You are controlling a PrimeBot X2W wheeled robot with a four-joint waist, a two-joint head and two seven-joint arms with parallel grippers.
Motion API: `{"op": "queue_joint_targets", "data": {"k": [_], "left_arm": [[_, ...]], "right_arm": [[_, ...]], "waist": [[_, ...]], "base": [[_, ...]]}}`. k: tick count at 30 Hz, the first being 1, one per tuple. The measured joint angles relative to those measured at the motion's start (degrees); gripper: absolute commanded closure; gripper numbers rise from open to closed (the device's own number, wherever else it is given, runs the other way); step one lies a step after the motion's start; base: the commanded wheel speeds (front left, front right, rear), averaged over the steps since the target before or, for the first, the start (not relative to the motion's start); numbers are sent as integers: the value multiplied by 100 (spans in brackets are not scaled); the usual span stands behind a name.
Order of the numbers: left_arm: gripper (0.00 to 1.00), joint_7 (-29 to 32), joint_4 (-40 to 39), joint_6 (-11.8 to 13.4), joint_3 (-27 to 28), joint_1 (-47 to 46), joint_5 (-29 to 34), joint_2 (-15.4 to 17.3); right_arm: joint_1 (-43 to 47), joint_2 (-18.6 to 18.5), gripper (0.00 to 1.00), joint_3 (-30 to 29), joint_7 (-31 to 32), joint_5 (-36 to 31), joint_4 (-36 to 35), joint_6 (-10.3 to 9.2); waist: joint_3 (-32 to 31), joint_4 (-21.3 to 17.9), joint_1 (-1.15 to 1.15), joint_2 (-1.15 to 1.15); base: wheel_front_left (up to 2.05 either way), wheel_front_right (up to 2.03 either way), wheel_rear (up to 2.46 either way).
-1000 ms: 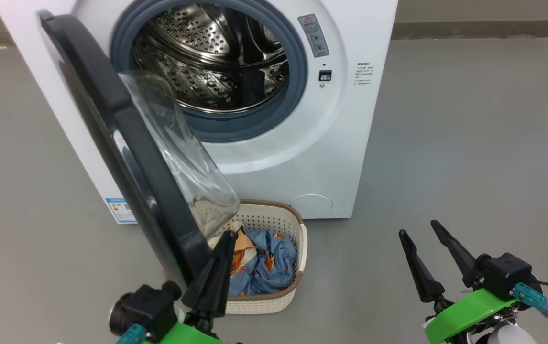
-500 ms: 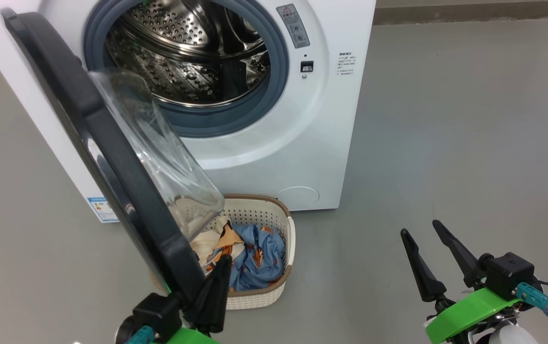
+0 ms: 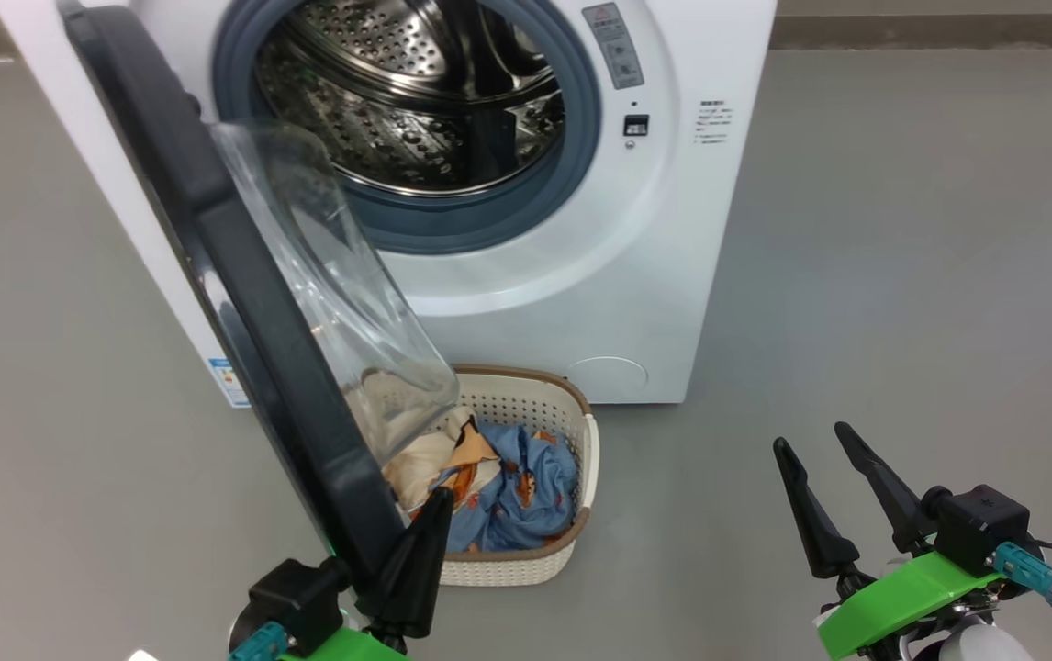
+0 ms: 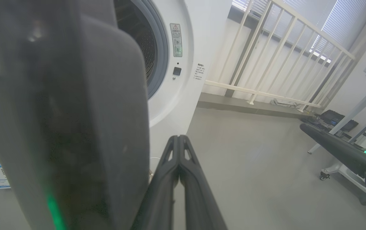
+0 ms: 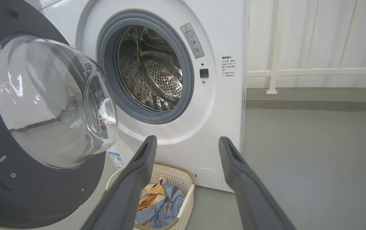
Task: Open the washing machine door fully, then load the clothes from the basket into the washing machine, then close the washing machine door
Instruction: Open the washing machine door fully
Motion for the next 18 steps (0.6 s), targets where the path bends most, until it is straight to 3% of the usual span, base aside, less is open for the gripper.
{"op": "queue_joint_targets", "data": {"k": [18], "left_arm": [[100,4,46,115,143,32,-59,132]], "right_arm": [[1,81,0,-113,0,-2,22,0]], "waist": [[-90,790,0,0]], "base": [[0,0,0]]}}
